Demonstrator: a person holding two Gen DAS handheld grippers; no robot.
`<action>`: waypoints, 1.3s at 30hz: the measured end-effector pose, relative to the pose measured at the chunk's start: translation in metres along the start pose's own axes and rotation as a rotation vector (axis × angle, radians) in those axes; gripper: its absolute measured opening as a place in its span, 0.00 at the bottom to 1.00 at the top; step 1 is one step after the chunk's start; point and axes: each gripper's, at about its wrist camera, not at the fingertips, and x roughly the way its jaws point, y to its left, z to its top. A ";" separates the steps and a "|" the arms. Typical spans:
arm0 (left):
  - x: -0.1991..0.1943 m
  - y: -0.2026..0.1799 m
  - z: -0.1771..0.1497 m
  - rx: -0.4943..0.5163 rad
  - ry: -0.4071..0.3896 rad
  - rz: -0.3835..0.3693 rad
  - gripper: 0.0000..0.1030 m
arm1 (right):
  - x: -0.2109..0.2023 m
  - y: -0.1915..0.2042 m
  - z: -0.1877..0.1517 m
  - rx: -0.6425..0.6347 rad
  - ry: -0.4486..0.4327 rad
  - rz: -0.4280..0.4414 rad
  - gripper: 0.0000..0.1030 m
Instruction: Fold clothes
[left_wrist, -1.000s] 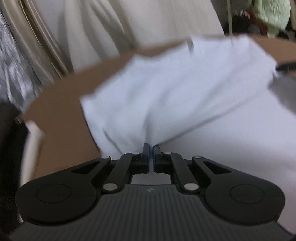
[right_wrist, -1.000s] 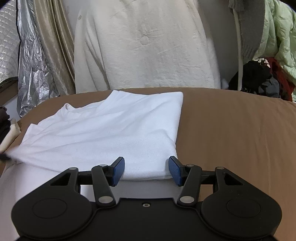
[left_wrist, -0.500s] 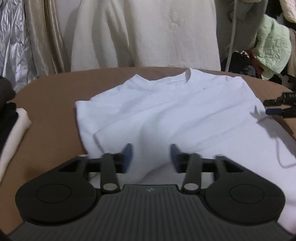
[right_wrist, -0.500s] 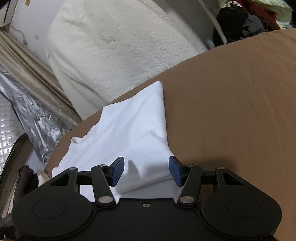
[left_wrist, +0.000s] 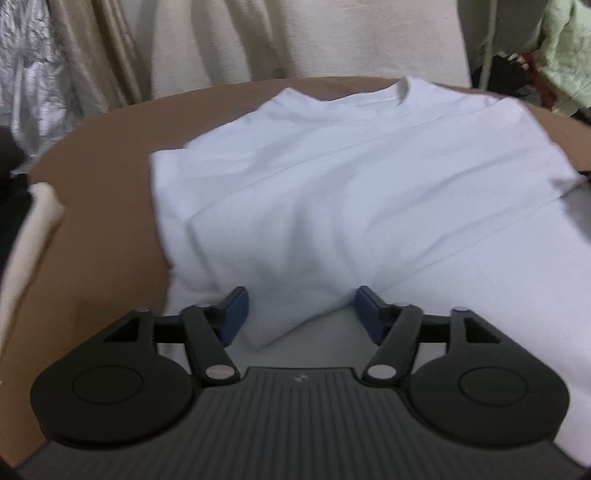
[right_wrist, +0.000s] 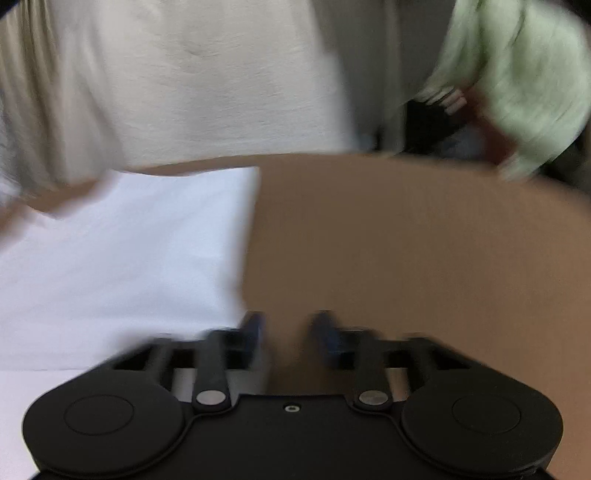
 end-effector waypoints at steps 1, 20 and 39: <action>-0.003 0.002 -0.002 0.000 0.001 0.015 0.65 | 0.001 -0.001 0.000 -0.031 -0.007 -0.067 0.14; -0.076 0.059 -0.109 -0.289 0.380 -0.129 0.90 | -0.023 -0.057 -0.028 0.368 0.625 0.679 0.57; -0.169 0.072 -0.251 -0.549 0.369 -0.605 0.89 | -0.193 -0.134 -0.233 0.518 0.715 0.953 0.56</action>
